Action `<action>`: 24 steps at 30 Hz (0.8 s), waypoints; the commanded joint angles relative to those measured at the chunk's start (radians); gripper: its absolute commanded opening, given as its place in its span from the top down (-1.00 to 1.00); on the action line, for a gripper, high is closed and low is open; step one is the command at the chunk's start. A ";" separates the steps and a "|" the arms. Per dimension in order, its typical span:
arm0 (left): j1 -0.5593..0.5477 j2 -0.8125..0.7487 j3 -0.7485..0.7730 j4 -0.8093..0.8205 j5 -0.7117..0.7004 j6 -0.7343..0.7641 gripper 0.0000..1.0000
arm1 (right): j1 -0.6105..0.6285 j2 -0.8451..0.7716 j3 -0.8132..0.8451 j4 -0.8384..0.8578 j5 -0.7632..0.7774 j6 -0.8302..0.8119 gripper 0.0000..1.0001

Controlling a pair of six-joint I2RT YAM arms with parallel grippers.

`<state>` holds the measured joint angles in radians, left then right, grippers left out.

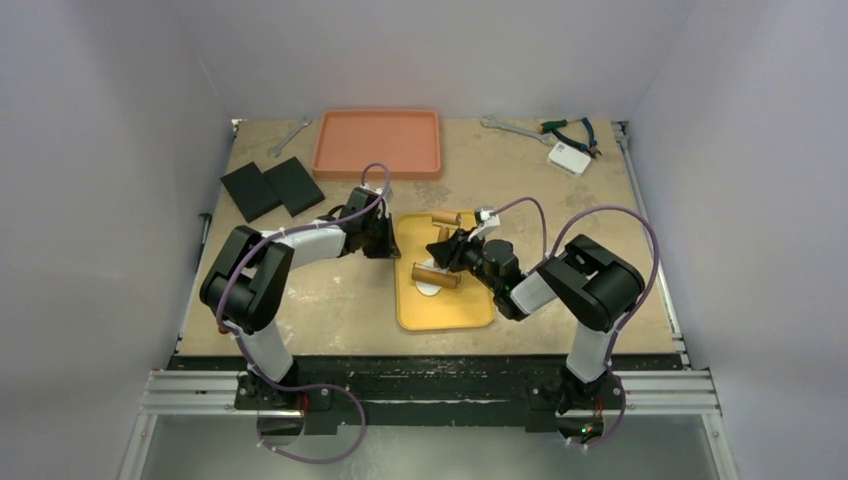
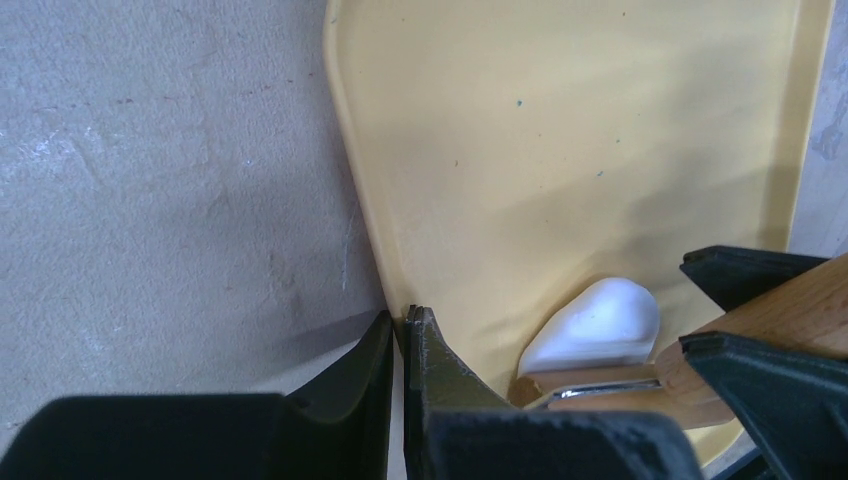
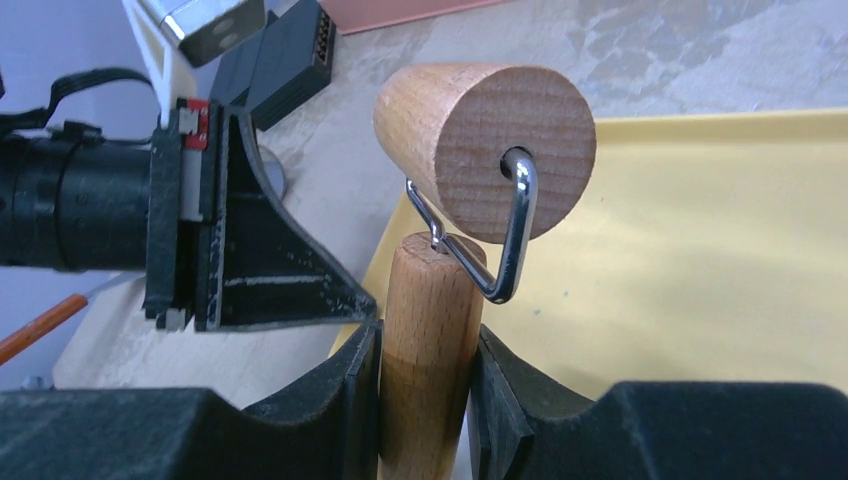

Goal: Roll out the dumpling wrappers from the dough
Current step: Flatten out the dough on the work surface.

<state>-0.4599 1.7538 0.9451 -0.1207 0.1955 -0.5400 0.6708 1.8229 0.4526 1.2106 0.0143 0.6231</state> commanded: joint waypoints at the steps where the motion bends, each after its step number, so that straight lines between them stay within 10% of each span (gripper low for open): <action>1: 0.013 -0.048 -0.003 -0.014 -0.004 0.022 1.00 | -0.062 0.059 0.021 -0.292 0.074 -0.201 1.00; 24: 0.017 -0.041 0.000 -0.011 -0.004 0.022 1.00 | 0.050 0.113 -0.110 -0.163 0.080 -0.155 1.00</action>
<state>-0.4580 1.7535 0.9451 -0.1196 0.1905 -0.5404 0.7136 1.8797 0.3889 1.3800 0.0704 0.6159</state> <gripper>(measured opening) 0.030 0.370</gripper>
